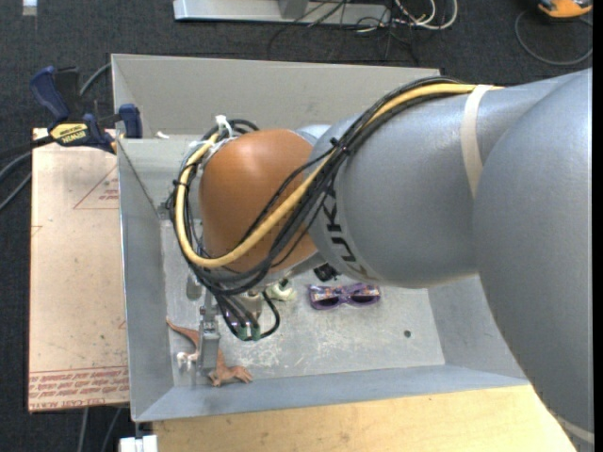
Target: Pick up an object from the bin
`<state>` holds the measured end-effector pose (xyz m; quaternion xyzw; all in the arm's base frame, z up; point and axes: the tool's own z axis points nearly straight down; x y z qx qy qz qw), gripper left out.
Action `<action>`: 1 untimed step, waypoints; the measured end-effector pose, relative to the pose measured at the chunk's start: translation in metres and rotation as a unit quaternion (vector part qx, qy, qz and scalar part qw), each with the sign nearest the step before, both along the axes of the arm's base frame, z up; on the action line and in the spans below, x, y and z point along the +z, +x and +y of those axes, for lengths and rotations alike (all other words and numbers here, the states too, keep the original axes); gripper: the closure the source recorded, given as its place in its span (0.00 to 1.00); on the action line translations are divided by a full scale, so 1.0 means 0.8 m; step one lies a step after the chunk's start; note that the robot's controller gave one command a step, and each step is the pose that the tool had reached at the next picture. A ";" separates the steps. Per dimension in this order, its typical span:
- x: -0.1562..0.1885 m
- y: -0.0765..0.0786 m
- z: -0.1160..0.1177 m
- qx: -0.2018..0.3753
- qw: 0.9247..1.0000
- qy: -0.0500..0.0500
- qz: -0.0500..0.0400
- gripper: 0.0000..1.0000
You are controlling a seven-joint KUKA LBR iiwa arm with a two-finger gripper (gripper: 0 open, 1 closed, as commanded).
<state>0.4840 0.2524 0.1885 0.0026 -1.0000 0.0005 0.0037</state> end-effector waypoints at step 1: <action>0.005 0.003 -0.002 -0.003 1.000 0.001 -0.004 0.00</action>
Offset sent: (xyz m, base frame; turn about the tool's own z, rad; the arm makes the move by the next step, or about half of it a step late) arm -0.0038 -0.0182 -0.1185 0.3423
